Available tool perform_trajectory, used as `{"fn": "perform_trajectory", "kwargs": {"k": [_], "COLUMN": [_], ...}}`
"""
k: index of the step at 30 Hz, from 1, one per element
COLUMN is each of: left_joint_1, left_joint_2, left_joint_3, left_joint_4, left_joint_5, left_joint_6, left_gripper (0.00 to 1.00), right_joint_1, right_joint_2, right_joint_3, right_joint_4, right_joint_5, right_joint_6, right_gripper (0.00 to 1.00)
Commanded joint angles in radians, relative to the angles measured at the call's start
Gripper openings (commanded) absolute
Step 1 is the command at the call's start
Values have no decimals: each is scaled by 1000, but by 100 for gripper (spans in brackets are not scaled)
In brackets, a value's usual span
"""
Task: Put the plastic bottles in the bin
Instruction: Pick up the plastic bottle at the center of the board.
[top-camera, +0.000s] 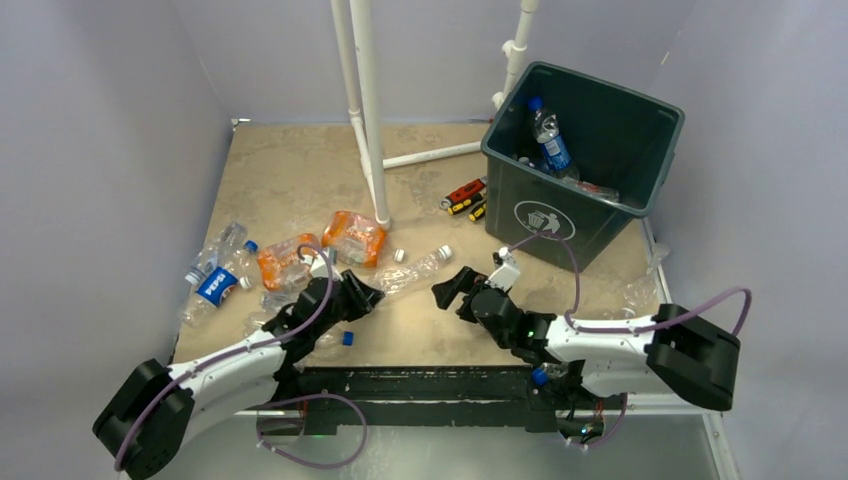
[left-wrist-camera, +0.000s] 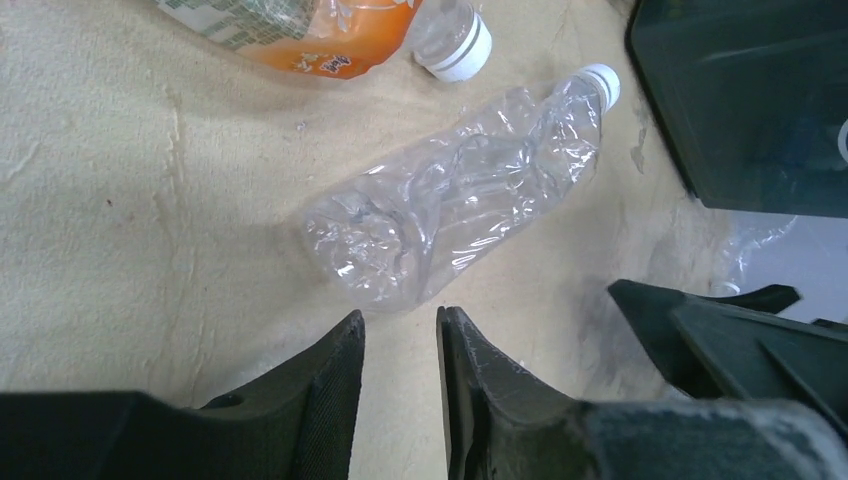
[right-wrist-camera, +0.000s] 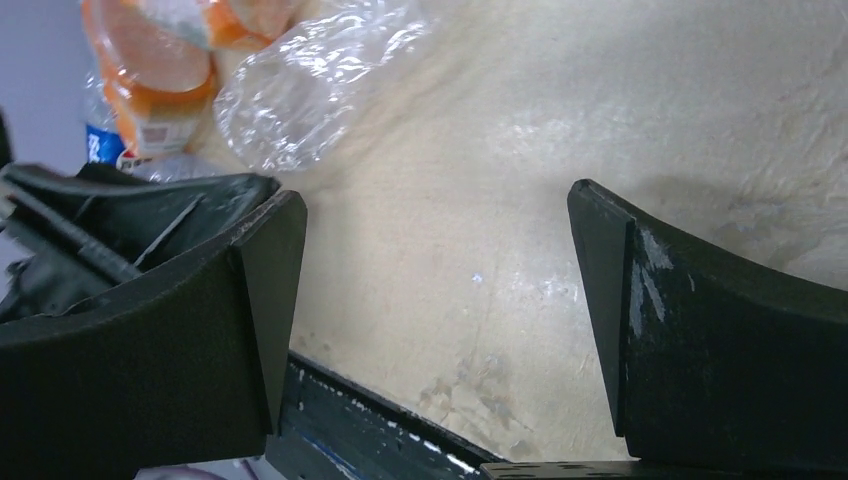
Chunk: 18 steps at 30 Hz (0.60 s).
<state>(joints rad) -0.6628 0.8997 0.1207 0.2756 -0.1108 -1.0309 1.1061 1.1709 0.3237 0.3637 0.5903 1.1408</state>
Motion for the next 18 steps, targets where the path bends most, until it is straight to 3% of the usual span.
{"fn": "perform_trajectory", "kwargs": {"k": [1,6,8,12,18], "left_joint_1": [-5,-4,-4,-6,-6], "left_joint_2": [-62,-142,-157,-103,230], "left_joint_3": [81,194,230,267,398], "left_joint_4": [-145,-409,-448,-343,-206], "left_joint_5": [-27,-202,-246,-259,-170], "left_joint_6": [37,87,107,184,291], "left_gripper": [38,67,72,74,71], "right_joint_1": [5,3,3,-9,-32], "right_joint_2": [91,180,202,243,293], "right_joint_3": [59,96,104,104,109], "right_joint_4": [-17,14,20,35,50], "right_joint_5": [87,76,77,98,70], "right_joint_6": [170,243,267,327,352], "right_gripper": [99,99,99,99,99]}}
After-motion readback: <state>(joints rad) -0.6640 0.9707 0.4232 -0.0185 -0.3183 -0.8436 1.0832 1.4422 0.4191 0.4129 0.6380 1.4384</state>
